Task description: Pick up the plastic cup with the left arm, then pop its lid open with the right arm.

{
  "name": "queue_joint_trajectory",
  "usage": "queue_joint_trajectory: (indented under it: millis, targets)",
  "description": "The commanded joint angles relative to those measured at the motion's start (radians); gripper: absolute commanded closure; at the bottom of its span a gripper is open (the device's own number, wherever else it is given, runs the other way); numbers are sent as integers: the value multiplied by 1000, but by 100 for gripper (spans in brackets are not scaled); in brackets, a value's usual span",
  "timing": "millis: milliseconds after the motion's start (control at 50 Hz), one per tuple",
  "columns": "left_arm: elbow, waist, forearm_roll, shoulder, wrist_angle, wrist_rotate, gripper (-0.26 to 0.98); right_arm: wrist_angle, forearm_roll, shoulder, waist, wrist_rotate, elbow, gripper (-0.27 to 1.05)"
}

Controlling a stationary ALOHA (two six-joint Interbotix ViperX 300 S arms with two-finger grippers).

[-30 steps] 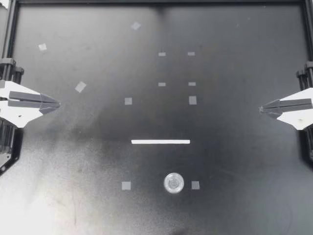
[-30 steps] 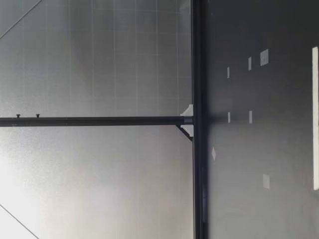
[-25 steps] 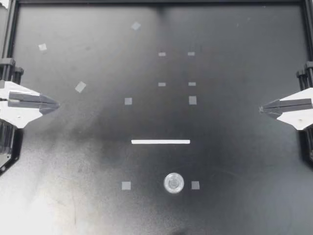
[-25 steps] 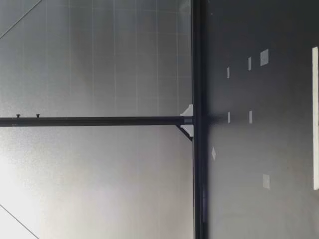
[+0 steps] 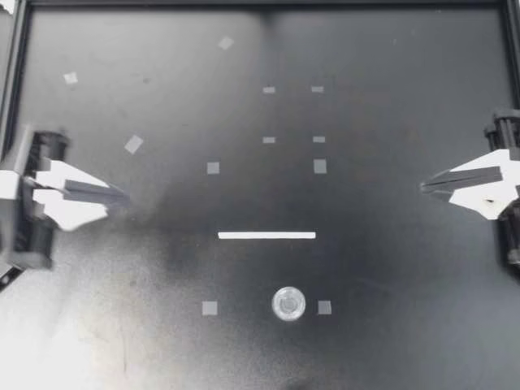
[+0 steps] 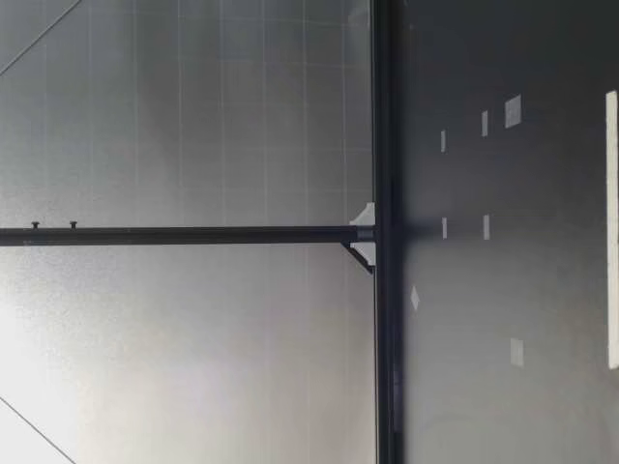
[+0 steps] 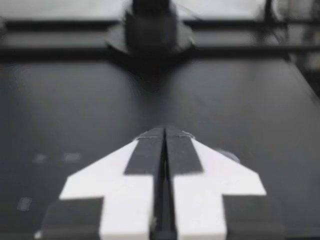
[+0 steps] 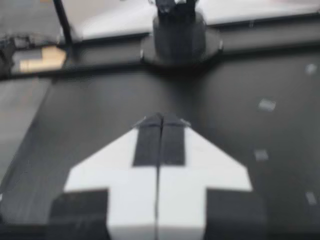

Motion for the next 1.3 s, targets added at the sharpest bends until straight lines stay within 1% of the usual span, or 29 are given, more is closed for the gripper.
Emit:
queue_joint_trajectory:
  millis: [0, 140, 220, 320, 440, 540, 660, 760, 820, 1000, 1280]
  targets:
    - [-38, -37, -3, 71, -43, -3, 76, 61, 6, 60, 0, 12, -72, 87]
    - [-28, -95, -14, 210, -206, -29, 76, 72, 14, 196, 3, 87, -103, 87]
    - [-37, -118, -25, 295, -279, -60, 75, 57, 14, 267, 9, 135, -106, 87]
    - [-74, -133, -28, 428, -321, -112, 74, -17, 11, 354, 60, 173, -106, 87]
    - [-147, -135, -28, 583, -321, -150, 72, -104, 11, 434, 138, 175, -109, 87]
    - [-202, -149, -28, 693, -321, -152, 65, -135, 11, 499, 187, 183, -115, 87]
    - [-229, -170, -28, 764, -328, -160, 52, -141, 11, 584, 222, 206, -140, 87]
    - [-242, -172, -28, 795, -331, -164, 39, -150, 11, 675, 227, 218, -161, 87]
    - [-250, -173, -28, 810, -331, -170, 34, -161, 11, 733, 229, 219, -181, 87]
    - [-273, -173, -35, 867, -330, -193, 33, -181, -5, 862, 227, 218, -238, 87]
    - [-334, -173, -46, 954, -321, -202, 31, -184, -5, 928, 229, 221, -270, 87]
